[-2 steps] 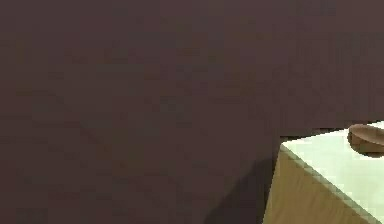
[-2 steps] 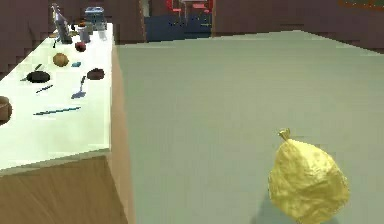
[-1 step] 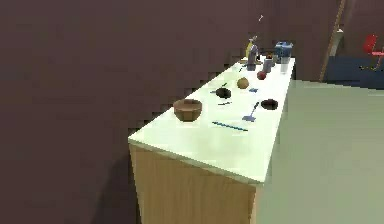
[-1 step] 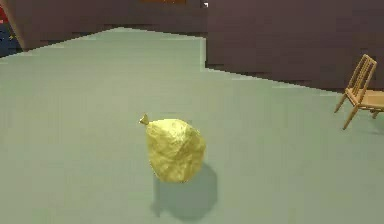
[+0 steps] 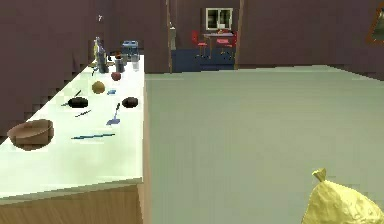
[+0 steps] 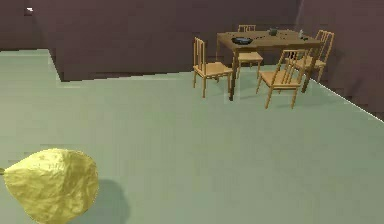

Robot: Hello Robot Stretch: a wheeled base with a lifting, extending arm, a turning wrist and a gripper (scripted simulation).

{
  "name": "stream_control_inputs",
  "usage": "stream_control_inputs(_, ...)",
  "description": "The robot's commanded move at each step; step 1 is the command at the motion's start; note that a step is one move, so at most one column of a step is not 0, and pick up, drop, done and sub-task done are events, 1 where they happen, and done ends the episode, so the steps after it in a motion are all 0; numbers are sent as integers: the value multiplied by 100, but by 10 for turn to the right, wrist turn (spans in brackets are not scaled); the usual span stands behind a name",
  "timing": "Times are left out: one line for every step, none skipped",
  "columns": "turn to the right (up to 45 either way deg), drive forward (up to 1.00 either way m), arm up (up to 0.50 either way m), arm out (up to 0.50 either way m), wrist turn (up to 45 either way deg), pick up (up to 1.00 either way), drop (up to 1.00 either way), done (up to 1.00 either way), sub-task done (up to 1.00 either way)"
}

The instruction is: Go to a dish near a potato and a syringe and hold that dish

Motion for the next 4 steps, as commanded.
stream_control_inputs(0,50,0,0,0,0,0,0,0)
stream_control_inputs(-450,0,0,0,0,0,0,0,0)
stream_control_inputs(-450,0,0,0,0,0,0,0,0)
stream_control_inputs(-450,0,0,0,0,0,0,0,0)
